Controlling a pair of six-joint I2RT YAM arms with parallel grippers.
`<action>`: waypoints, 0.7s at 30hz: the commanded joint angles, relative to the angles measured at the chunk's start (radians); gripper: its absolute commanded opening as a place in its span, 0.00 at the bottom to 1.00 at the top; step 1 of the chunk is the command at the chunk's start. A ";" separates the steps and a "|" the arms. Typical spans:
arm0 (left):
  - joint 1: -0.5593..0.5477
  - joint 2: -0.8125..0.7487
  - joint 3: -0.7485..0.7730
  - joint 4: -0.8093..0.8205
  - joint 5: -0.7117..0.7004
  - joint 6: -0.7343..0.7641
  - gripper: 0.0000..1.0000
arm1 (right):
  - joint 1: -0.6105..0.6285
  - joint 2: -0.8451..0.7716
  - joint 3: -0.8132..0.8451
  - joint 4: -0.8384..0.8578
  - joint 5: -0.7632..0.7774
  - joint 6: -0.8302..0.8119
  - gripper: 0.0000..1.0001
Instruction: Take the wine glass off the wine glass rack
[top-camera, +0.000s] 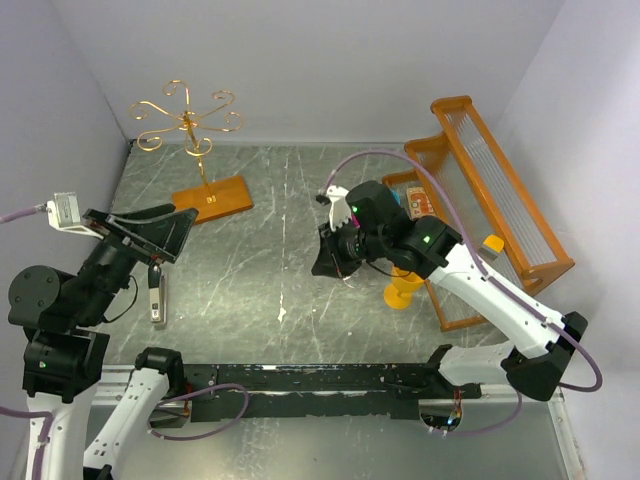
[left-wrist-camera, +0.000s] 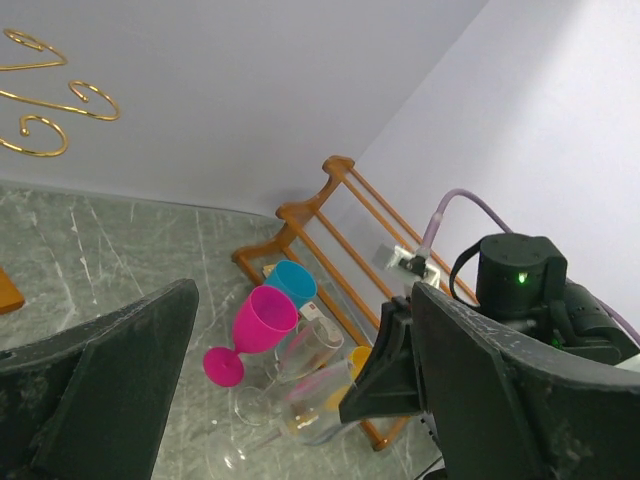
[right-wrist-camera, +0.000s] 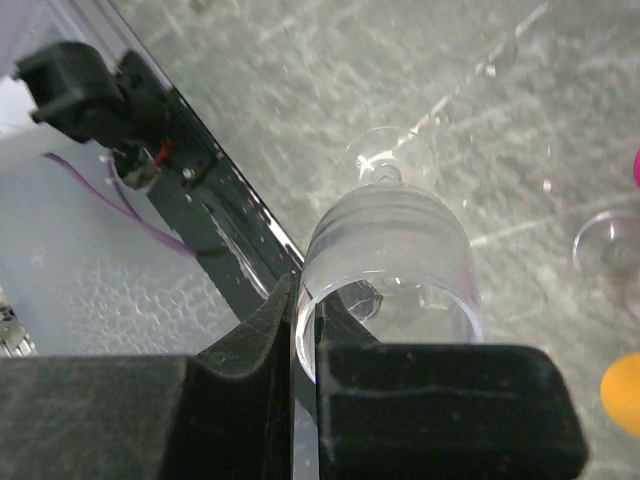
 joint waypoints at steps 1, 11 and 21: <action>-0.004 -0.012 -0.006 0.026 0.021 0.033 0.98 | 0.059 -0.027 -0.018 -0.143 0.169 0.061 0.00; -0.004 -0.022 0.018 -0.051 -0.003 0.089 0.98 | 0.068 -0.004 -0.064 -0.317 0.452 0.222 0.00; -0.004 -0.025 0.122 -0.157 -0.060 0.184 0.98 | 0.070 0.037 -0.135 -0.235 0.511 0.292 0.00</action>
